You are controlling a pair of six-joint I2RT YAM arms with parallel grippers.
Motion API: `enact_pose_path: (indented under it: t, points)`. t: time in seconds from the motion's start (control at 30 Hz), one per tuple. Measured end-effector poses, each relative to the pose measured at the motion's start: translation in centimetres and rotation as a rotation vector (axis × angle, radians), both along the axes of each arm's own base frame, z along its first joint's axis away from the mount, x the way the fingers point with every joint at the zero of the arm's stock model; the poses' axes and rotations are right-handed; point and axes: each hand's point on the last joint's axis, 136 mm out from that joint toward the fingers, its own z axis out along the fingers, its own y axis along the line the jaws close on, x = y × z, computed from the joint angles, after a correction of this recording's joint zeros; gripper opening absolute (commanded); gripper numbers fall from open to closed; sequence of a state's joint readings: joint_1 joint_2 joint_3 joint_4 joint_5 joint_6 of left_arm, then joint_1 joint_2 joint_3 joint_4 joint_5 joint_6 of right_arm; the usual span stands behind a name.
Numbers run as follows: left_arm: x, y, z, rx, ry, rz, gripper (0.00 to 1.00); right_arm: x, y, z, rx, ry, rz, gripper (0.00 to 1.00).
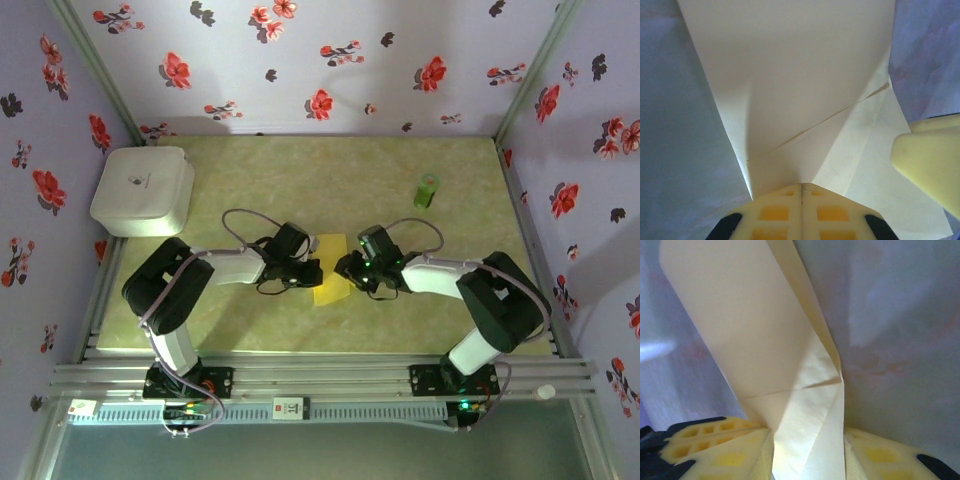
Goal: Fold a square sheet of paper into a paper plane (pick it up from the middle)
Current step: Turn over the paper at the center of the table.
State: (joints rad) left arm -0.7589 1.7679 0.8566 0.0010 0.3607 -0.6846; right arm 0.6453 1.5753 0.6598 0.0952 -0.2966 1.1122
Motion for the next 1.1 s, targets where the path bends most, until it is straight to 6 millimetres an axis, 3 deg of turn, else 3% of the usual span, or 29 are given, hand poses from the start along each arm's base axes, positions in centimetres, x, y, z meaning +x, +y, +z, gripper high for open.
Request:
enact_pose_path:
  t: [0.57, 0.77, 1.1]
  points:
    - [-0.1, -0.1, 0.0, -0.012, 0.011, 0.012, 0.02, 0.9, -0.6, -0.7, 0.06, -0.029, -0.043, 0.22]
    - [0.0, -0.2, 0.0, -0.018, 0.013, 0.017, 0.03, 1.1, -0.9, -1.0, 0.067, -0.039, -0.05, 0.22]
    - [0.0, -0.2, 0.0, -0.02, 0.022, 0.028, 0.04, 1.3, -0.5, -1.3, 0.091, -0.043, -0.04, 0.1]
